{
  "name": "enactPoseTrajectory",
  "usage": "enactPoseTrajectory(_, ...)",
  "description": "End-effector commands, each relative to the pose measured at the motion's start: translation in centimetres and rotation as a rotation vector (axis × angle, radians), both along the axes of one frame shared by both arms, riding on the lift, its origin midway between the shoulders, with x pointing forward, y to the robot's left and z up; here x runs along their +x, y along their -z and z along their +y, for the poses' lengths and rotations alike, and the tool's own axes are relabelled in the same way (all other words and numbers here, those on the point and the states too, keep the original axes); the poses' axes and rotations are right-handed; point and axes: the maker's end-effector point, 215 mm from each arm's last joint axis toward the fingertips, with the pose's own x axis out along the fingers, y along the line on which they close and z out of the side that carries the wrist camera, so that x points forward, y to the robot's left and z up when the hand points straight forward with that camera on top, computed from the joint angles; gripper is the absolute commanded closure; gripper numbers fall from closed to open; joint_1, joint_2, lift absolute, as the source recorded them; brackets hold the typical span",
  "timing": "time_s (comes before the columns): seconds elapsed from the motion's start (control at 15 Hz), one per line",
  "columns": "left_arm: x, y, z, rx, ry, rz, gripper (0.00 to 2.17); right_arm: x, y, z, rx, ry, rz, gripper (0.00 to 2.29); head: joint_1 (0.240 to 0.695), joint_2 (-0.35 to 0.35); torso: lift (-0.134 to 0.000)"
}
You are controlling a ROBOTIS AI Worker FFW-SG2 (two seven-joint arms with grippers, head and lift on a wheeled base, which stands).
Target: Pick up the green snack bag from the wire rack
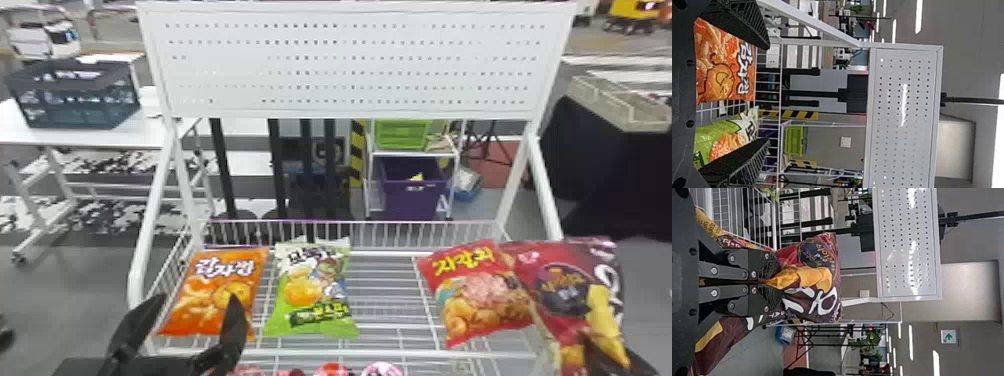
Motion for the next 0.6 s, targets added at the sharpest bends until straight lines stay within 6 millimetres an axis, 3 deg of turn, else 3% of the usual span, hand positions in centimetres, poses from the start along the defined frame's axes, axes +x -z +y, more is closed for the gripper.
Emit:
enactPoseTrajectory(0.0,-0.15,0.02,0.01,-0.002,0.000,-0.002,0.04,-0.06,-0.06,0.00,-0.001,0.000,0.000,2.24,0.499,0.000,0.000)
enactPoseTrajectory(0.53,-0.36,-0.08,-0.22,-0.004,0.008,-0.008,0.04,-0.15,-0.26,0.01,-0.003,-0.002,-0.004,2.24,0.499,0.000,0.000)
